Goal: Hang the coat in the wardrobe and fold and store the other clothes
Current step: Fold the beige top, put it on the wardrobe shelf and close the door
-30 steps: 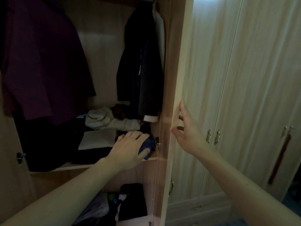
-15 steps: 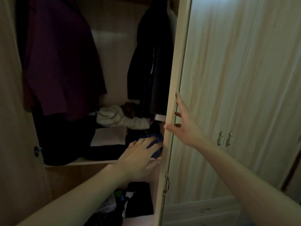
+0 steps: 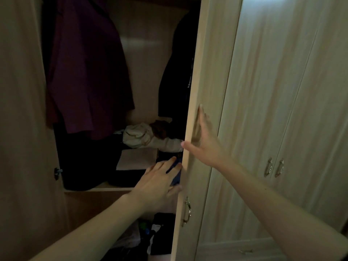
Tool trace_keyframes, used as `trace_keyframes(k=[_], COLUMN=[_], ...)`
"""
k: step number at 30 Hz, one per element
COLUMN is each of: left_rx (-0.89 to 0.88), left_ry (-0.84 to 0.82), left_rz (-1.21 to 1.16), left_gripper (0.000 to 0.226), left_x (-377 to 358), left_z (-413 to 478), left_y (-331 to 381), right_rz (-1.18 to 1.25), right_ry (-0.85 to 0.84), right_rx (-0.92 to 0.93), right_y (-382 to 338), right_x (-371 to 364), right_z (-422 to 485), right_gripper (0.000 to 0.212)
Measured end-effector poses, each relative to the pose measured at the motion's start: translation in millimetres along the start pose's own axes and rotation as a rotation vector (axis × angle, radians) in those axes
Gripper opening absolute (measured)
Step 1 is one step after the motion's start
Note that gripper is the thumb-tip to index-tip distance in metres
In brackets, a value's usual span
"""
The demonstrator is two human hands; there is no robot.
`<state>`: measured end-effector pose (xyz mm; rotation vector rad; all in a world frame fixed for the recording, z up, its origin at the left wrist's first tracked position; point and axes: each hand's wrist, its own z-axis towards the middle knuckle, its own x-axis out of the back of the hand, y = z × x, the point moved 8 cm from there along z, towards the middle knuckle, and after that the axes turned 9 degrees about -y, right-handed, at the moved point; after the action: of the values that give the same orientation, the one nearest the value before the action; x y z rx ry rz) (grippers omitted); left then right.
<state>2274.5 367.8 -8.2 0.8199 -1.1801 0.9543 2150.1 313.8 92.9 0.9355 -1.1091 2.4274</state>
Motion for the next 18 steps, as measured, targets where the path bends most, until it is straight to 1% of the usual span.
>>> trace_keyframes(k=[3,6,8,11,18], left_rx=[0.029,0.060,0.073,0.079,0.079], left_ry=[-0.021,-0.033,-0.033,-0.029,0.022], left_rz=[-0.031,-0.074,-0.107,-0.128,-0.152], left_gripper=[0.069,0.070,0.071,0.072,0.076], left_x=[-3,-6,-7,-12,-24], left_z=[-3,-3,-1,3,15], left_y=[-19,-40,-54,-73,-107], right_rz=[0.048,0.076,0.047,-0.015,-0.113], right_ry=[0.089,0.165,0.171,0.137,0.160], right_rx=[-0.035,-0.110,-0.134,-0.150,-0.189], right_y=[-6,-11,-12,-11,-12], right_x=[-23,-46,-59,-75,-96], right_z=[20,40,51,66,95], right_gripper=[0.116,0.116,0.114,0.110,0.111])
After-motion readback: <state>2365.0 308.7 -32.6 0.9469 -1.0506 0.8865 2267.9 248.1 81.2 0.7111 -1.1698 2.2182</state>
